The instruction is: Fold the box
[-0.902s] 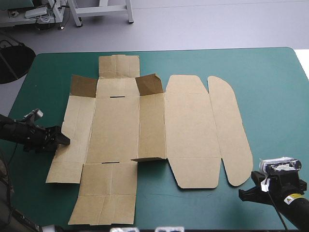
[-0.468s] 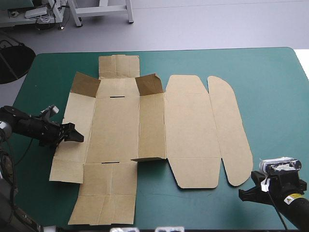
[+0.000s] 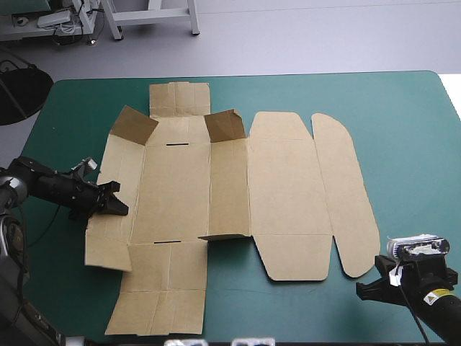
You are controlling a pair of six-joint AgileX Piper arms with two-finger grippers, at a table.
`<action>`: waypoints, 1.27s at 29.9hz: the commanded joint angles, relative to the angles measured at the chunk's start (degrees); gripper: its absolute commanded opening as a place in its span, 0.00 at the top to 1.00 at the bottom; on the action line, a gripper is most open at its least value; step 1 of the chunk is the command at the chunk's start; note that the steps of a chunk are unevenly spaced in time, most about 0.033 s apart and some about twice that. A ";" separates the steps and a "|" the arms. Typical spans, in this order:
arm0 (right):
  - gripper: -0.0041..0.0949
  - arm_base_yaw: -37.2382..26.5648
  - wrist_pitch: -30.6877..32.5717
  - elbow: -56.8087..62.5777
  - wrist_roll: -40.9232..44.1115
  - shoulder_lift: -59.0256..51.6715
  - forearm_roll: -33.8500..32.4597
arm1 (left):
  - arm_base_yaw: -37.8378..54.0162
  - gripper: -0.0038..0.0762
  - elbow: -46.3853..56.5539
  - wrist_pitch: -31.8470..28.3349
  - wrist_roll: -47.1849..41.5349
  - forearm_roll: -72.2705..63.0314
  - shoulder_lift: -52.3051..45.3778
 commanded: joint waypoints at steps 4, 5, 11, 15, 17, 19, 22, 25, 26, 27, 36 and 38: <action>0.97 0.00 -3.29 -1.42 -0.41 0.42 0.99 | -1.67 0.96 -0.94 3.83 0.16 -2.78 -0.07; 0.97 0.00 -3.29 -1.42 -0.41 0.42 0.99 | -1.67 0.96 -1.57 4.14 0.16 -2.66 -0.07; 0.97 0.00 -3.29 -1.42 -0.41 0.42 0.99 | -3.20 0.96 -6.05 5.06 3.44 -0.46 -1.98; 0.97 0.00 -3.29 -1.42 -0.41 0.42 0.99 | -6.44 0.96 -10.27 5.06 5.54 5.18 -3.56; 0.97 0.00 -3.29 -1.42 -0.41 0.42 0.99 | -8.41 0.96 -12.71 5.06 6.10 8.75 -3.90; 0.97 0.00 -3.29 -1.42 -0.41 0.42 0.99 | -10.67 0.96 -15.20 5.06 6.57 12.60 -4.13; 0.97 0.00 -3.29 -1.42 -0.41 0.42 0.99 | -15.09 0.96 -19.45 5.06 6.57 18.13 -4.35; 0.97 0.00 -3.29 -1.42 -0.41 0.42 0.99 | -19.44 0.96 -24.43 4.93 6.57 24.27 -4.35; 0.97 0.00 -3.29 -1.42 -0.41 0.42 0.99 | -21.16 0.96 -26.14 4.80 6.67 26.50 -4.35; 0.97 0.00 -3.29 -1.42 -0.41 0.42 0.99 | -22.25 0.96 -27.85 4.64 7.09 27.76 -4.35; 0.97 0.00 -3.29 -1.42 -0.41 0.42 0.99 | -32.86 0.96 -40.01 -1.72 11.85 32.98 -4.35; 0.97 0.00 -3.29 -1.42 -0.41 0.42 0.99 | -35.24 0.96 -41.52 -4.54 12.78 34.66 -4.35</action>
